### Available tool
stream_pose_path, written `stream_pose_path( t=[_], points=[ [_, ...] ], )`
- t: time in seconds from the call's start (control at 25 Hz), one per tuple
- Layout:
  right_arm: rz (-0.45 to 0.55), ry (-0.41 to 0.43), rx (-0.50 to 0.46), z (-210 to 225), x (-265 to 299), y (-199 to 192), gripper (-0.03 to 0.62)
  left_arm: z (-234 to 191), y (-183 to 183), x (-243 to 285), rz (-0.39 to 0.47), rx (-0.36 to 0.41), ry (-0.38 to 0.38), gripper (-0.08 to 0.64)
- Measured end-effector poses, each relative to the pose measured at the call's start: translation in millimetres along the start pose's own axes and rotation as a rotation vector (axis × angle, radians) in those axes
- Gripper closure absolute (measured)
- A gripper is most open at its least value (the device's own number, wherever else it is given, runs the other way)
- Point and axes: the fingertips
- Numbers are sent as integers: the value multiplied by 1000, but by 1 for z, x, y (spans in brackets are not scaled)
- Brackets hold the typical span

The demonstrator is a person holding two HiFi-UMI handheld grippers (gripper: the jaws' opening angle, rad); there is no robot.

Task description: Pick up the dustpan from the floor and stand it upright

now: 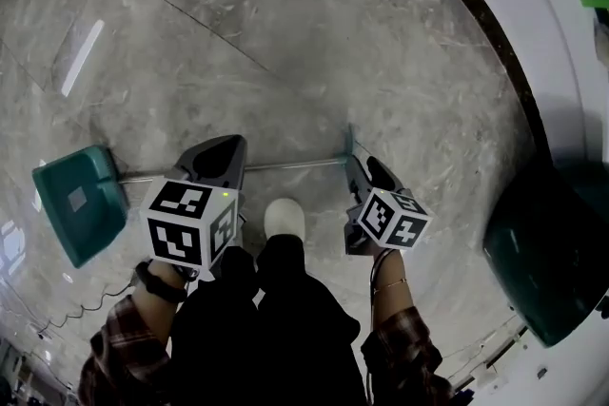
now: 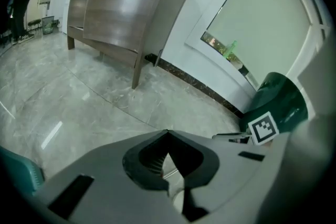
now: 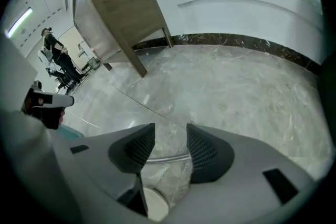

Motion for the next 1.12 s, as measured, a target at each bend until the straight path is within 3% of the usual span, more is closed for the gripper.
stream_pose_path(
  t=[0.2, 0.44, 0.8, 0.84, 0.88, 1.12],
  points=[
    [-64, -25, 2, 30, 54, -24, 416, -11, -27, 51, -84, 108, -13, 560],
    [-162, -64, 46, 63, 101, -58, 416, -11, -23, 87, -96, 177, -58, 558],
    [-243, -166, 52, 72, 128, -81, 420, -31, -11, 84, -81, 114, -68, 558],
    [-247, -175, 40, 73, 127, -81, 450, -32, -10, 82, -79, 108, -70, 558],
    [-254, -177, 30, 73, 127, -82, 495, -33, -9, 81, -77, 102, -71, 558],
    [-251, -150, 68, 67, 115, -67, 500, -39, -1, 60, -50, 41, -50, 558]
  ],
)
Point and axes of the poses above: the fingertips, and each gripper's own axes: x forward along the fingers, z to its right, y out of its top, and after that the axes turned 11 degrees about -x, right-handed
